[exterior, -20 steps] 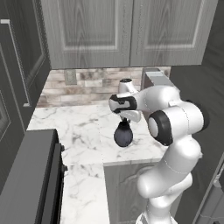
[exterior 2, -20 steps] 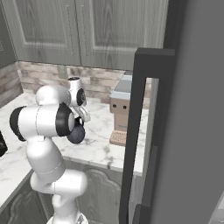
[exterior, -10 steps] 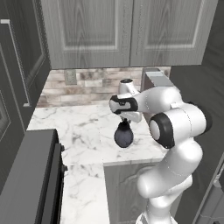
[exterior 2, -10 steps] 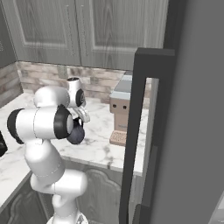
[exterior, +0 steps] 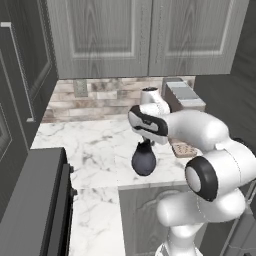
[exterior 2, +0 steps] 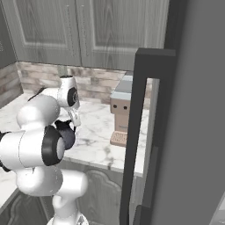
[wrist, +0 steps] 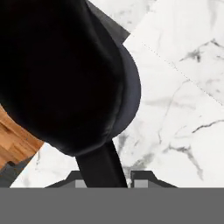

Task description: Move the onion and banana from the second highest shelf to the top shelf to make space. Then, place the pitcher from the counter on the cleared second highest shelf.

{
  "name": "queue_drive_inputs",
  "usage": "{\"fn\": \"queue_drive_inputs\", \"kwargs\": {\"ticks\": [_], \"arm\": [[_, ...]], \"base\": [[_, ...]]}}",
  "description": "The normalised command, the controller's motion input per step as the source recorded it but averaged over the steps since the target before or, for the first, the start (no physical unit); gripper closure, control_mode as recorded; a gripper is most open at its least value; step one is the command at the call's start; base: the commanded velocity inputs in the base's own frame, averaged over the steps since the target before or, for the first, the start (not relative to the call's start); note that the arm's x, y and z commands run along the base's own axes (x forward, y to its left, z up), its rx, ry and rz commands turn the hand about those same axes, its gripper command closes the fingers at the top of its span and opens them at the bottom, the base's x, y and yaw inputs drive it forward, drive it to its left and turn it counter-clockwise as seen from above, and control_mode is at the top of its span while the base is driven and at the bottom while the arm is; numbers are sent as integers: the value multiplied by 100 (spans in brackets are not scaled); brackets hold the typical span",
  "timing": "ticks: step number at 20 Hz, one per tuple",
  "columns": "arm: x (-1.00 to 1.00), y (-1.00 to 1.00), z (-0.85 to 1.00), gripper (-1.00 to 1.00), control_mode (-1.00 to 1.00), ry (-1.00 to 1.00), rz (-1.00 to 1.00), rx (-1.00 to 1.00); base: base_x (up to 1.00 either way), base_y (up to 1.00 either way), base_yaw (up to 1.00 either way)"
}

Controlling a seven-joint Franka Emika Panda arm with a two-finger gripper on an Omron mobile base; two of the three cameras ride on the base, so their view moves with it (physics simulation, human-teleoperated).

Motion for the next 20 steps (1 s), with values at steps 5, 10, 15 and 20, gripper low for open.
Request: {"fn": "queue_drive_inputs", "kwargs": {"ticks": [5,10,15,20], "arm": [[-96,0,56,100,-100,0,-54,16],[-95,0,10,100,-100,0,-77,5],[-67,-2,13,100,-100,0,-82,0],[-33,-19,62,100,-100,0,-67,0]], "base": [[0,0,0],[0,0,0],[0,0,0],[0,0,0]]}}
